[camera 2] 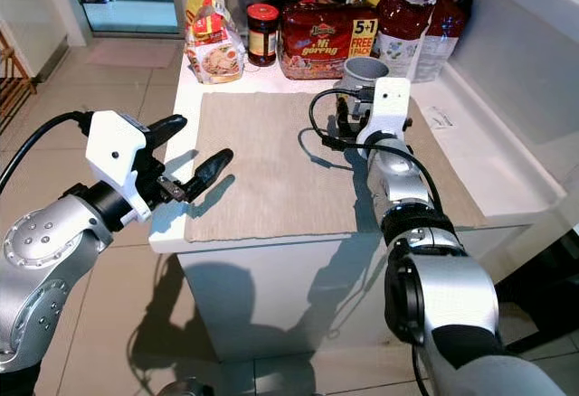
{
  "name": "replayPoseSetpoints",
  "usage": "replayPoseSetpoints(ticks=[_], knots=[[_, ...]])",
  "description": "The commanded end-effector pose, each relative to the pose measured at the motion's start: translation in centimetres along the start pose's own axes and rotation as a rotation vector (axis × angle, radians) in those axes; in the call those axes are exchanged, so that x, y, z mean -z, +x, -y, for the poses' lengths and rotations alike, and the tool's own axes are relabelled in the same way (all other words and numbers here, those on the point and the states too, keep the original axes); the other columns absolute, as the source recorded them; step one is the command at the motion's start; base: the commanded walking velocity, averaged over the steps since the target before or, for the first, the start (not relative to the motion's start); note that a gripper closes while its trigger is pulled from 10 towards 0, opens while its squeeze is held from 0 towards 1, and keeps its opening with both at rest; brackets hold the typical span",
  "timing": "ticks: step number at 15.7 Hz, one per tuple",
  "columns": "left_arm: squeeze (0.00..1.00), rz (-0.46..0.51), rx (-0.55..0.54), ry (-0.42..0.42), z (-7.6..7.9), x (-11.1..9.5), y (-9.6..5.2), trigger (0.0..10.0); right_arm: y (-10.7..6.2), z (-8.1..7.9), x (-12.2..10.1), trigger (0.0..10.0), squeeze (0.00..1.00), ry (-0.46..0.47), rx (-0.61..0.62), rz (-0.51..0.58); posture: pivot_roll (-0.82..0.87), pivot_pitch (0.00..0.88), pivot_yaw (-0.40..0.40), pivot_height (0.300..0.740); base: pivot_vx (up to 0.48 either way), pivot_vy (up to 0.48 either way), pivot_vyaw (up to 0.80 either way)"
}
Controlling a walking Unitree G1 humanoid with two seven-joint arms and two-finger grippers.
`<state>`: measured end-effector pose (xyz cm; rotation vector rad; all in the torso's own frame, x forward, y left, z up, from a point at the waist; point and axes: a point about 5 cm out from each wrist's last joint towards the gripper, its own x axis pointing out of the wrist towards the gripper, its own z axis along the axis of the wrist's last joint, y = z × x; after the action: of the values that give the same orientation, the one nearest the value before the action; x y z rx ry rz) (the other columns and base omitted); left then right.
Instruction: Setting the table
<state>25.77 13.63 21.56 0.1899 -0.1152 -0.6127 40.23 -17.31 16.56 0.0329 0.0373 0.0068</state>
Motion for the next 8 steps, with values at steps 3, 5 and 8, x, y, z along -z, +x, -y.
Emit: replayPoseSetpoints(ticks=[3,5,8], knots=[[0.00,-0.007,0.041,0.008,0.24,-0.33,0.19,10.0,0.31,0.58,-0.94,10.0,0.00,0.000,0.031,0.013,0.15,0.038,-0.019,0.740,0.000,0.000,0.00],[0.00,-0.008,0.055,0.009,0.36,-0.48,0.25,10.0,0.38,0.80,-1.17,9.8,0.00,0.011,0.039,0.013,0.16,0.038,-0.014,0.740,0.000,0.000,0.00],[0.00,-0.011,0.068,0.011,0.48,-0.59,0.11,10.0,0.48,0.82,-1.47,0.0,0.00,0.019,0.031,0.017,0.18,0.044,-0.015,0.740,0.000,0.000,0.00]])
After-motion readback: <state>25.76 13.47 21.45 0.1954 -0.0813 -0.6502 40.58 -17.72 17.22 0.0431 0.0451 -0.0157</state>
